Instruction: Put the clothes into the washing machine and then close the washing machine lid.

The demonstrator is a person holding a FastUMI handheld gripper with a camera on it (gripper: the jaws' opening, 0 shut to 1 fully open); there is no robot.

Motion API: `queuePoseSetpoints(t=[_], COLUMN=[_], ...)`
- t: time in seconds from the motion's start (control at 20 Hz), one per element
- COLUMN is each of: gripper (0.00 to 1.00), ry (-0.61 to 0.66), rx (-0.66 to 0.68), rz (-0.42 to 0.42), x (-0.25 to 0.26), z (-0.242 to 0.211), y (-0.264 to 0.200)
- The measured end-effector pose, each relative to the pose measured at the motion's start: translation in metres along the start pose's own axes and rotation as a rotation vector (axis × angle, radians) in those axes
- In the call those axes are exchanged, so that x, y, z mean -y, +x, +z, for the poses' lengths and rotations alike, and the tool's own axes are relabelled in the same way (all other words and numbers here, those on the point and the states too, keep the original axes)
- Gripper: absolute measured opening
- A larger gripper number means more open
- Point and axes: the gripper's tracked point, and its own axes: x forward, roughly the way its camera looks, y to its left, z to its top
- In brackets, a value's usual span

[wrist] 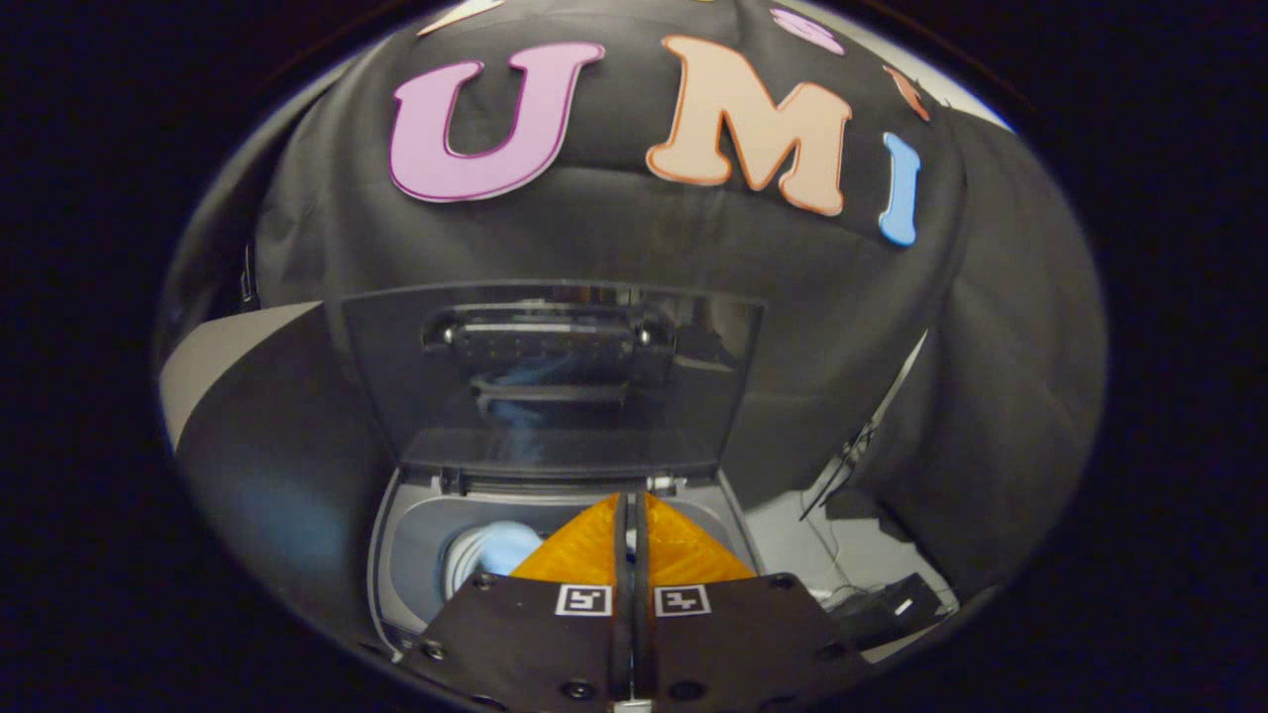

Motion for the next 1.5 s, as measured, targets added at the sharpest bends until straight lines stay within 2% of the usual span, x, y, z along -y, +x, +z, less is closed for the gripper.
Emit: queuePoseSetpoints(t=[0.15, 0.45, 0.7, 0.95, 1.3, 1.5], gripper=[0.01, 0.01, 0.09, 0.18, 0.75, 0.93], ry=[0.061, 0.067, 0.064, 0.074, 0.032, 0.011], rx=[-0.003, 0.064, 0.126, 0.218, 0.361, 0.357], rz=[0.009, 0.006, 0.025, 0.07, 0.1, 0.092], x=[0.0, 0.011, 0.002, -0.022, -0.062, -0.083], z=[-0.012, 0.014, 0.043, 0.095, 0.172, 0.189], y=[0.008, 0.005, 0.001, -0.001, 0.015, 0.047])
